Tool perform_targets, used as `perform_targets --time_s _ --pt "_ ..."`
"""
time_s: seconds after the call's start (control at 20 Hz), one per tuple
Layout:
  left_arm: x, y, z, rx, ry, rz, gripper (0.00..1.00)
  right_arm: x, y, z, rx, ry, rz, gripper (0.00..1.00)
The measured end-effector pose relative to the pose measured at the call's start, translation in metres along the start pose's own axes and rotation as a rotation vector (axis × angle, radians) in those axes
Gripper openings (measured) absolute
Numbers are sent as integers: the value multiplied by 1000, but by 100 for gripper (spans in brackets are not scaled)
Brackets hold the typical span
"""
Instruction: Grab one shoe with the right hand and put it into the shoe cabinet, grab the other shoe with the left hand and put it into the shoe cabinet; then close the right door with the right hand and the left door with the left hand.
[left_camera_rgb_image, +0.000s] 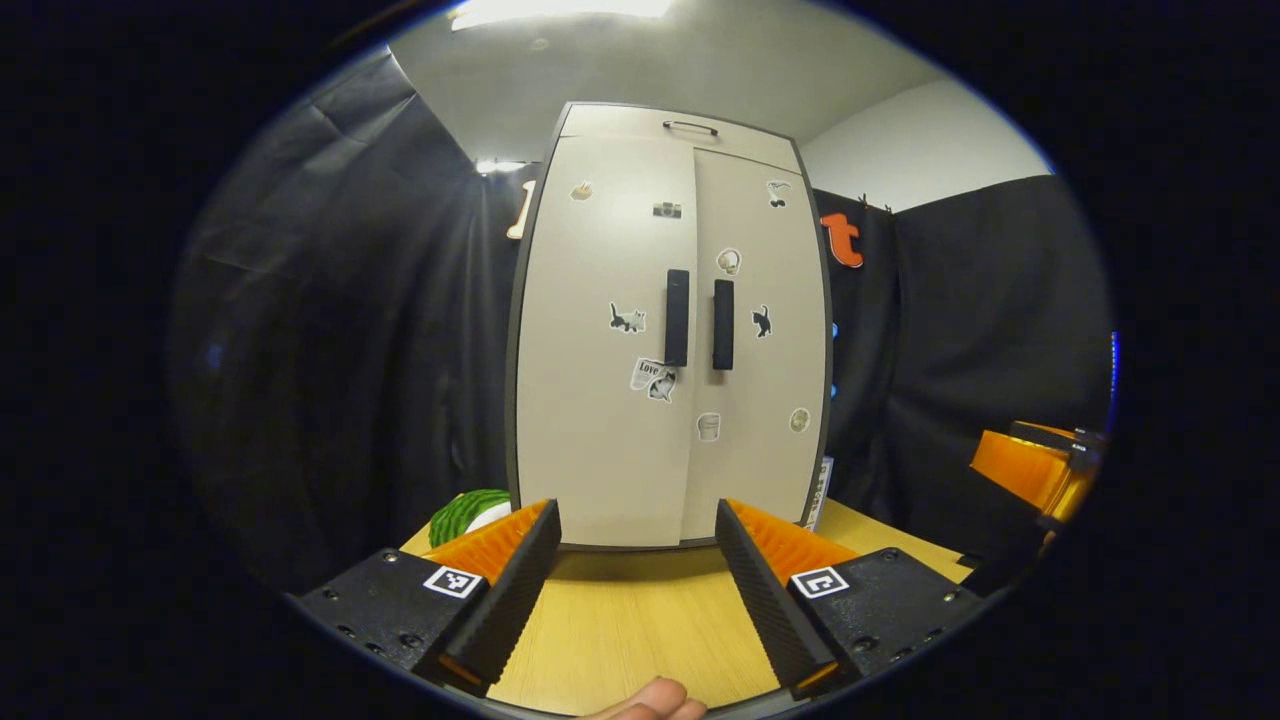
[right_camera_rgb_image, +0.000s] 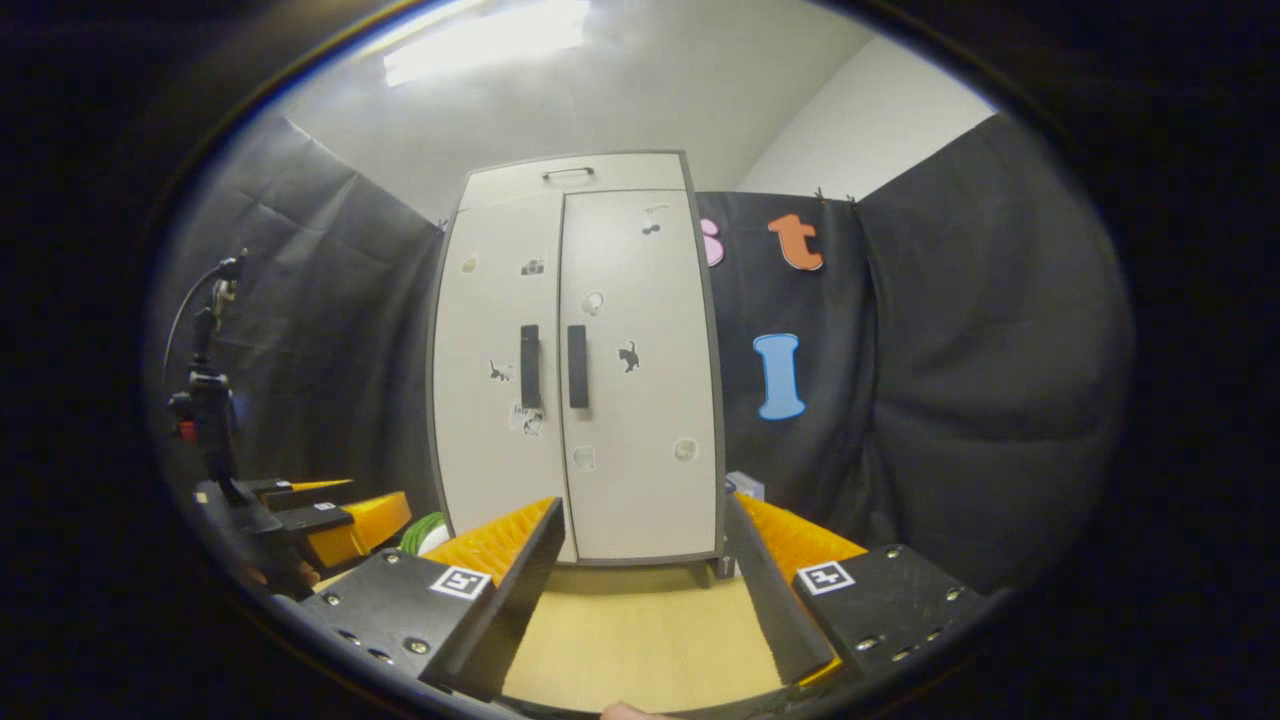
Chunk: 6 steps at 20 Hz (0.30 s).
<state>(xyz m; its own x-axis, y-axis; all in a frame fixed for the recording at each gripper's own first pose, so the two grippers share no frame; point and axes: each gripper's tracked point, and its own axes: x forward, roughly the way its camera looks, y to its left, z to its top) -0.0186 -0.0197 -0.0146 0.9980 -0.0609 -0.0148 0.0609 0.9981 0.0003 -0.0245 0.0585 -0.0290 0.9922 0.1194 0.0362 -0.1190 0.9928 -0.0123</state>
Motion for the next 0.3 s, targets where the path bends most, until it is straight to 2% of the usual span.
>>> perform_targets --time_s 0.05,0.3 --pt "1 2 4 11 -12 6 96 -1 -1 2 0 -6 -2 95" --pt "4 9 19 4 -63 38 96 -7 -8 6 48 -27 0 96"
